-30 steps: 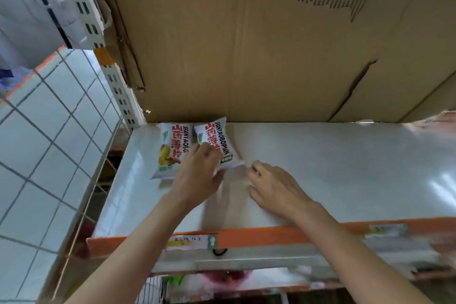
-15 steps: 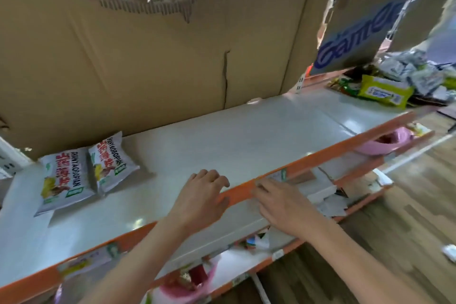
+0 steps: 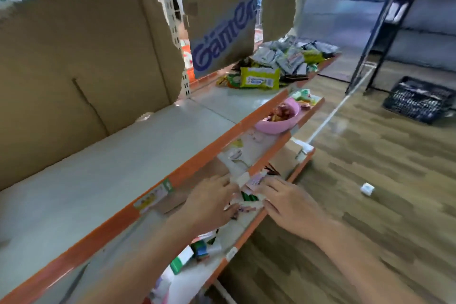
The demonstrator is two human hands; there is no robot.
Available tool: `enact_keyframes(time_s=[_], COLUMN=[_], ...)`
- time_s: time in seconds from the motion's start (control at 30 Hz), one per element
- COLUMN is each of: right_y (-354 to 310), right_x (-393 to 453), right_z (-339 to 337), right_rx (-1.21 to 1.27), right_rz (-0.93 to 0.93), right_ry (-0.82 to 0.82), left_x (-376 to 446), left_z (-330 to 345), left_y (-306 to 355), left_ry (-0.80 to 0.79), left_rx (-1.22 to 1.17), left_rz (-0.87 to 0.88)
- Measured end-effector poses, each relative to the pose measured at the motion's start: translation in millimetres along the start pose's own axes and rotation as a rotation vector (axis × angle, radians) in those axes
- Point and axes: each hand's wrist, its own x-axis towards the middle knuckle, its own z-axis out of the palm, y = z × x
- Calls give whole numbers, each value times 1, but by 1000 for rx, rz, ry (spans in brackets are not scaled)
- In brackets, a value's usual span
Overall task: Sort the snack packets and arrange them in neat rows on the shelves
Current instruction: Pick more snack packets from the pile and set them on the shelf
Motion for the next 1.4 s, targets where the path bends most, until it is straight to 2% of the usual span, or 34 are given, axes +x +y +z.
enact_keyframes(time_s=[0.1, 0.33, 0.57, 0.67, 0.87, 1.0, 1.33, 1.4], right_y=[16, 87, 196, 234, 287, 344, 490, 522], right_x=[-13, -15, 45, 75, 115, 146, 201, 206], right_z=[1, 4, -28, -47, -48, -40, -73, -85], right_rx=[37, 38, -54, -121, -81, 52, 37, 25], right_rz=[75, 243, 316, 336, 329, 321, 173, 149], right_ry=[62, 53, 84, 79, 23, 28, -15, 19], left_x=[30, 132, 266, 318, 389, 430, 557, 579], left_z=[7, 26, 37, 32, 33, 36, 41, 39], left_y=[9, 28, 26, 14, -3, -9, 5, 13], left_ry=[-37, -87, -85, -31, -5, 24, 134, 140], left_rx=[-3, -68, -93, -112, -154, -166, -204, -205], left_rz=[79, 227, 273, 266, 219, 180, -104, -148])
